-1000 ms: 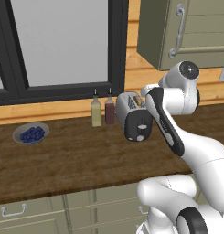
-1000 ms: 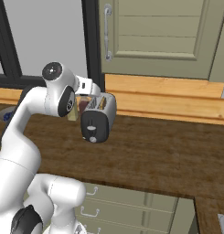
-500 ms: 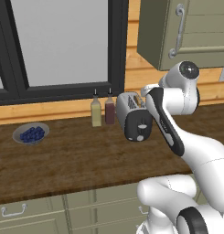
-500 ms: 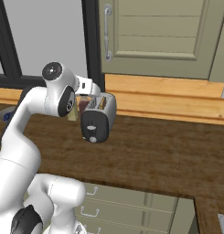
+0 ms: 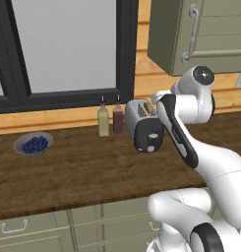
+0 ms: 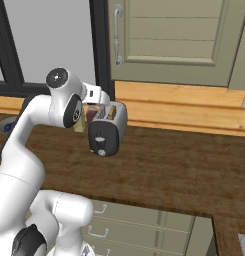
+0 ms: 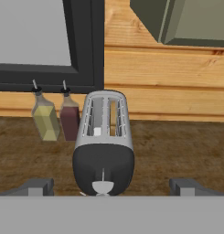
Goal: Start the toaster. Once the lever pops up, take the bread to the plate on the dining counter.
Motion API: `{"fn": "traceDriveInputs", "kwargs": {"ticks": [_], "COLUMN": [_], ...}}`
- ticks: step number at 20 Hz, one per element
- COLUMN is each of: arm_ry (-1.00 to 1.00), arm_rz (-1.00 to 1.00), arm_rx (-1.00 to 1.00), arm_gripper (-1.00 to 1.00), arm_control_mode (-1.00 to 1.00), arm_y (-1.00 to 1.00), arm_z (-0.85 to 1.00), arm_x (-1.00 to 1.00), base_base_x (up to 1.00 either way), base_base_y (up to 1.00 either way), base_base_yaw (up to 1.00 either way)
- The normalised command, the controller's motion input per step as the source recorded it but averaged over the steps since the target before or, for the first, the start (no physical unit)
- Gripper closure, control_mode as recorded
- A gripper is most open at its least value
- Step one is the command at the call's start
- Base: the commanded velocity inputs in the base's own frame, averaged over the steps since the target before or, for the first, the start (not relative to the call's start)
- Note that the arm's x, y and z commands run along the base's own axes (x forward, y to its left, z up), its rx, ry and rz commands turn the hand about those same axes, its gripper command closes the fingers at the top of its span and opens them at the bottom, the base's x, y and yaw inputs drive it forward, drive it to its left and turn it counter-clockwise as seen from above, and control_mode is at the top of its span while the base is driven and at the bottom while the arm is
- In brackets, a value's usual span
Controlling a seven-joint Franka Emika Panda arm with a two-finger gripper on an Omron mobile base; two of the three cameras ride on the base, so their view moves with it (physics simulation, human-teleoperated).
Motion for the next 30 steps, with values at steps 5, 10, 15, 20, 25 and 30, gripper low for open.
{"fn": "traceDriveInputs", "kwargs": {"ticks": [5,10,15,20,25,30], "arm_ry": [0.0,0.0,0.0,0.0,0.0,0.0], "arm_rz": [0.0,0.0,0.0,0.0,0.0,0.0], "arm_rx": [0.0,0.0,0.0,0.0,0.0,0.0], "arm_gripper": [-1.0,-1.0,-1.0,-1.0,-1.0,-1.0], "arm_control_mode": [-1.0,-1.0,-1.0,-1.0,-1.0,-1.0], "arm_y": [0.0,0.0,0.0,0.0,0.0,0.0], "arm_z": [0.0,0.0,0.0,0.0,0.0,0.0], "arm_x": [0.0,0.0,0.0,0.0,0.0,0.0], "base_base_x": [0.0,0.0,0.0,0.0,0.0,0.0], "base_base_y": [0.0,0.0,0.0,0.0,0.0,0.0], "base_base_yaw": [0.0,0.0,0.0,0.0,0.0,0.0]}}
